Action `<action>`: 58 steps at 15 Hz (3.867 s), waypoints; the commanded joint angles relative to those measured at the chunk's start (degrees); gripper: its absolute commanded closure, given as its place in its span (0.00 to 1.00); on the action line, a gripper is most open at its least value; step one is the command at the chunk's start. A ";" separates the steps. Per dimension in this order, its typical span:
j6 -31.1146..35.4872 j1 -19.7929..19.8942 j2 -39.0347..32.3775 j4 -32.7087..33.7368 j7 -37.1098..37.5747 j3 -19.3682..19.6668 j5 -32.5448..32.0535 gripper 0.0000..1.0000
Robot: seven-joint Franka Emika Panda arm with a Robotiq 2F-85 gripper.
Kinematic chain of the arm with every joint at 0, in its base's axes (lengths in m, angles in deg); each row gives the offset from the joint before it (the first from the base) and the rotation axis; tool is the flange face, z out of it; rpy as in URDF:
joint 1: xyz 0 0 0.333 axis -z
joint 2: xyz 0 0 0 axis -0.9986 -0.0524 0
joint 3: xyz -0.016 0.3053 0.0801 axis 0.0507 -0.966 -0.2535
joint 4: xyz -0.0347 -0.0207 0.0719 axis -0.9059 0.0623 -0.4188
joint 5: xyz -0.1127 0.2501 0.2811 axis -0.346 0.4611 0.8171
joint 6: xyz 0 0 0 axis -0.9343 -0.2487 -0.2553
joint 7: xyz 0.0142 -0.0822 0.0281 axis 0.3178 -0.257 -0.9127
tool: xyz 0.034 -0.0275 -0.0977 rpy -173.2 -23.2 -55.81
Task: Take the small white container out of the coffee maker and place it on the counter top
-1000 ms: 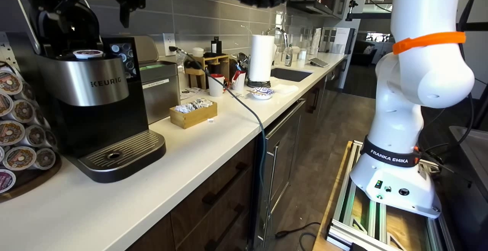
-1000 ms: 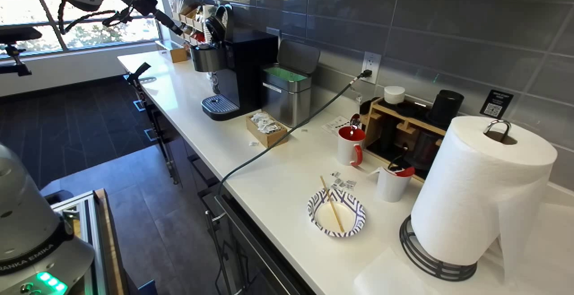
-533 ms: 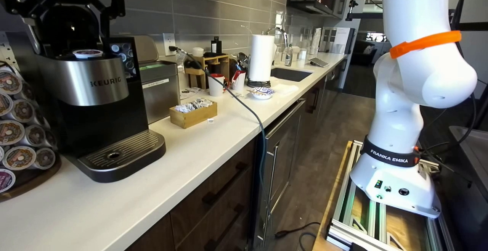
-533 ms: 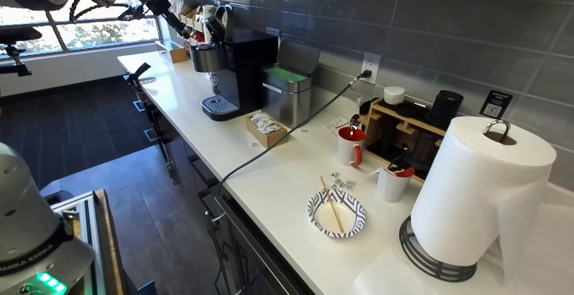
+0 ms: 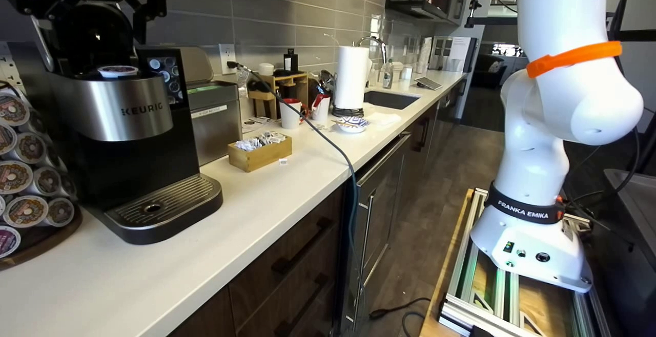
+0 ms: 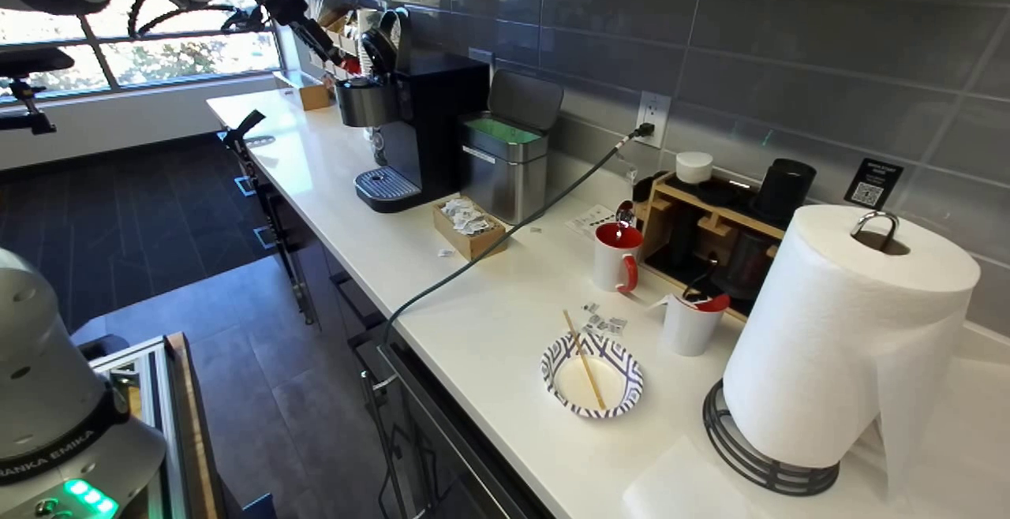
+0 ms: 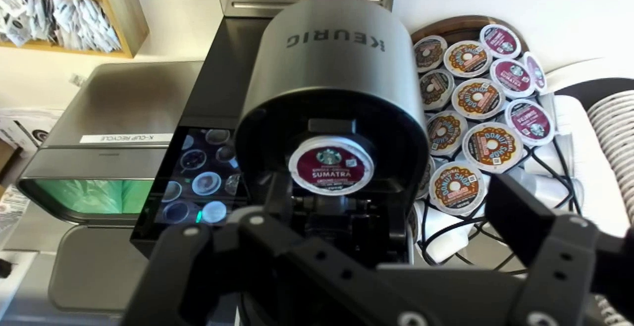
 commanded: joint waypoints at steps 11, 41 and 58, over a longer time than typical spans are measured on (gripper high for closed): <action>4.52 1.23 11.82 -13.28 -7.03 5.30 14.12 0.00; 15.82 0.29 6.12 -14.33 12.85 5.64 -5.10 0.00; 11.03 -1.71 -0.86 -5.87 11.00 7.21 -8.31 0.04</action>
